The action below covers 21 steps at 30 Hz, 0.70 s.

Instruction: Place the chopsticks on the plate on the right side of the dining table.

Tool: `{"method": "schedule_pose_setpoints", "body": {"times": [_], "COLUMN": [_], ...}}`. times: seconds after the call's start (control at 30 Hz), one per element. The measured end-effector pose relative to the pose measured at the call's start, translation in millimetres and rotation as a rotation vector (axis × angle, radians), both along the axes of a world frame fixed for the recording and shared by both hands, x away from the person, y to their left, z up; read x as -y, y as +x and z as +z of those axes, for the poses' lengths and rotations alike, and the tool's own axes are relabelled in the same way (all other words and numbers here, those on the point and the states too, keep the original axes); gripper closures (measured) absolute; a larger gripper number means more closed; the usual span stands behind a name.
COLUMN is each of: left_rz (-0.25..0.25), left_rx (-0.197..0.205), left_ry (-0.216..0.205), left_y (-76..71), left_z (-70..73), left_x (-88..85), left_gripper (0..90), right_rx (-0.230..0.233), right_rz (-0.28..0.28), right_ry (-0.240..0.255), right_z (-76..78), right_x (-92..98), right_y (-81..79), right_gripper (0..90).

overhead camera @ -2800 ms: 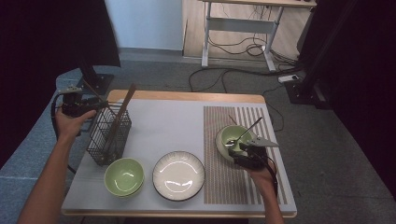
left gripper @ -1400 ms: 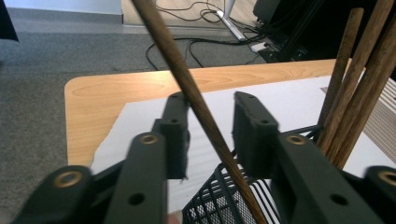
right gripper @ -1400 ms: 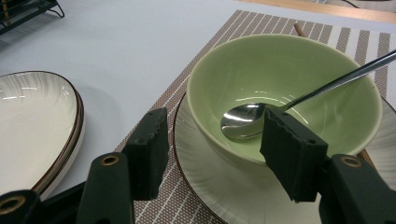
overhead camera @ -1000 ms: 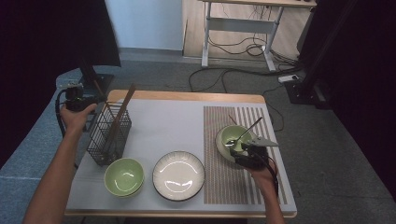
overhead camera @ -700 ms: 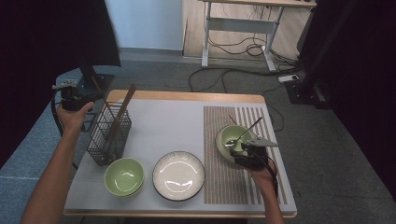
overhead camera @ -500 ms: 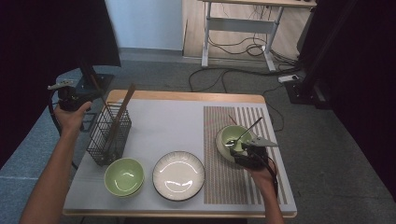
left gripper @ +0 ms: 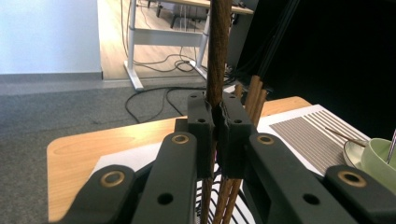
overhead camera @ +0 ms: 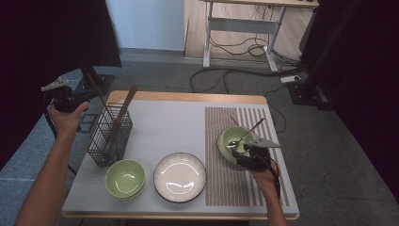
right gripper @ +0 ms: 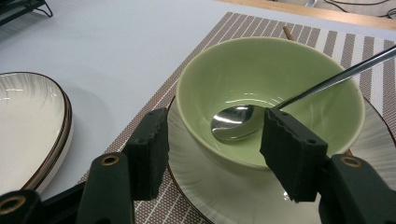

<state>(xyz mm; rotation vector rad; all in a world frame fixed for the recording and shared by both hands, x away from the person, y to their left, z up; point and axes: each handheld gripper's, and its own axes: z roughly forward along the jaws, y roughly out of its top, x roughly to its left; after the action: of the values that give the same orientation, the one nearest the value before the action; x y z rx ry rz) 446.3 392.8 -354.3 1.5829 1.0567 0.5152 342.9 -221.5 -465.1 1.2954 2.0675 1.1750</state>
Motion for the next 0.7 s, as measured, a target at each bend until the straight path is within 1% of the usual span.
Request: {"method": "schedule_pose_setpoints", "body": {"times": [0.03,0.1,0.13,0.17,0.2,0.3,0.37,0.47,0.5,0.6,0.7], "left_rz": [0.000,0.003,0.003,0.006,0.006,0.013,0.014,0.017,0.017,0.008,0.003], "left_rx": [0.000,0.011,0.011,0.020,0.020,0.046,0.053,0.071,0.071,0.084,0.087], "left_ry": [0.000,0.000,0.000,-0.003,-0.003,-0.002,-0.006,-0.022,-0.022,-0.028,-0.032], "left_y": [0.0,-3.6,-3.6,-6.2,-6.2,-13.2,-15.0,-20.9,-20.9,-24.4,-25.0], "left_z": [0.0,6.2,6.2,10.5,10.5,20.2,22.9,33.2,33.2,39.5,40.7], "left_x": [0.0,-1.6,-1.6,-3.1,-3.1,-4.9,-5.6,-7.2,-7.2,-4.6,-2.5], "left_gripper": [84.8,84.8,84.8,84.7,84.7,84.8,84.8,84.8,84.8,84.8,84.8], "right_rx": [0.000,0.000,0.000,0.000,0.000,0.007,0.007,0.007,0.007,0.007,0.007], "right_rz": [0.000,0.001,0.001,0.003,0.003,0.000,0.001,0.001,0.001,0.000,0.000], "right_ry": [0.000,0.000,0.000,0.001,0.001,0.006,0.005,0.005,0.005,0.004,0.004], "right_z": [0.0,0.2,0.2,0.7,0.7,2.0,2.2,2.7,2.7,2.7,2.7], "right_x": [0.0,-0.5,-0.5,-0.7,-0.7,-1.5,-1.6,-1.7,-1.7,-2.1,-2.3], "right_y": [0.0,0.1,0.1,0.0,0.0,-0.3,-0.5,-0.8,-0.8,-0.7,-0.5], "right_gripper": [41.8,41.8,41.8,41.8,41.8,41.9,41.8,41.8,41.8,41.8,41.8]}}
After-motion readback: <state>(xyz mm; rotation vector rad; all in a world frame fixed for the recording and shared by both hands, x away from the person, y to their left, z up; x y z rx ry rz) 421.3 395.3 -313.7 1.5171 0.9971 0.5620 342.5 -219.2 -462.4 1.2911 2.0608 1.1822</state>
